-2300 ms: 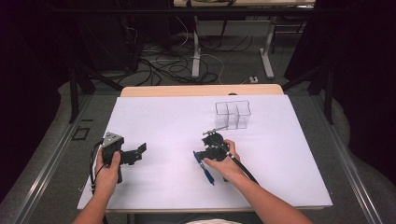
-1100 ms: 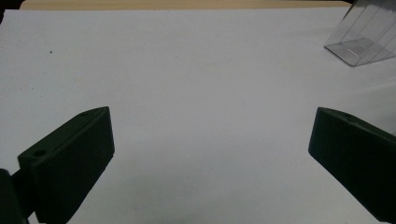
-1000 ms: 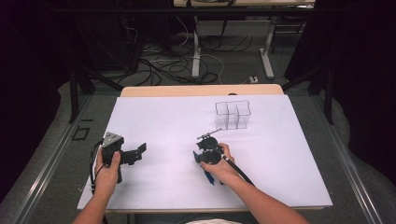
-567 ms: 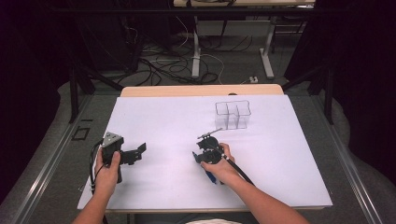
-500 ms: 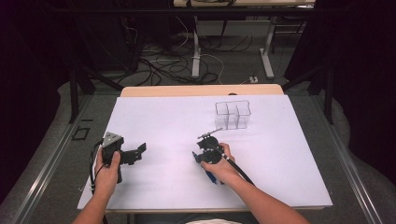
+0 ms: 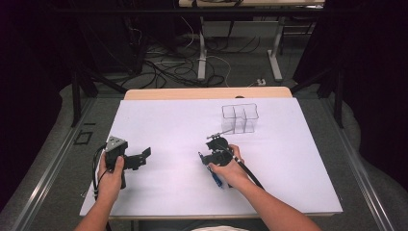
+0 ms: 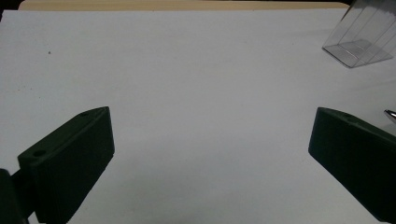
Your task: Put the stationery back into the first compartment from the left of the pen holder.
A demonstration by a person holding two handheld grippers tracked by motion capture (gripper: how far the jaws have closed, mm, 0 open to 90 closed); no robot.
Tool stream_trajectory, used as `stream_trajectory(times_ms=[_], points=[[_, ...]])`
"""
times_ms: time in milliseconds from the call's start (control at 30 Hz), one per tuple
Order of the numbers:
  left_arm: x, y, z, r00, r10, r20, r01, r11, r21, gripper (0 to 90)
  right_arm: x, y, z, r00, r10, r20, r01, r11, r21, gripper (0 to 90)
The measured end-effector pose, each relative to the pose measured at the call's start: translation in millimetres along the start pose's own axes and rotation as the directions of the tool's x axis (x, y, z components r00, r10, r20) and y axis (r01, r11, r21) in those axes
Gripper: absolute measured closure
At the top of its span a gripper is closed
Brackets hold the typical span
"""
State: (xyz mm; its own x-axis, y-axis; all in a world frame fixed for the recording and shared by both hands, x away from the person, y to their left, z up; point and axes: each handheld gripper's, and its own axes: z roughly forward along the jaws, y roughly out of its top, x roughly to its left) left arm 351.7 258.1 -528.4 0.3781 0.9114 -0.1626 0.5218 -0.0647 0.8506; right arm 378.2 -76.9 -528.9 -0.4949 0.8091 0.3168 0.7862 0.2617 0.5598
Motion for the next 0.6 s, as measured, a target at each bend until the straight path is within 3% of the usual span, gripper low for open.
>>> stream_trajectory(times_ms=[267,400,433,600], points=[[-1.6,0.6,-0.4,1.0,0.004,0.008,-0.004,1.0,0.001,0.2,0.9,4.6,-12.1,0.9998,-0.015,0.013,0.016,0.997,-0.077,80.3],[-4.1,1.8,-0.4,0.9995,-0.005,0.031,0.005,0.9999,-0.012,0.2,2.4,6.7,-18.7,0.9996,-0.02,0.022,0.023,0.993,-0.114,80.4],[-5.0,2.2,-0.9,0.9992,-0.011,0.039,0.012,0.9999,-0.008,0.2,2.2,6.9,-19.2,0.9995,-0.025,0.02,0.028,0.989,-0.143,80.4],[-10.5,4.1,-0.1,0.997,-0.007,0.078,0.009,0.9999,-0.015,0.2,2.9,10.7,-27.9,0.9989,-0.033,0.033,0.038,0.985,-0.166,80.4]])
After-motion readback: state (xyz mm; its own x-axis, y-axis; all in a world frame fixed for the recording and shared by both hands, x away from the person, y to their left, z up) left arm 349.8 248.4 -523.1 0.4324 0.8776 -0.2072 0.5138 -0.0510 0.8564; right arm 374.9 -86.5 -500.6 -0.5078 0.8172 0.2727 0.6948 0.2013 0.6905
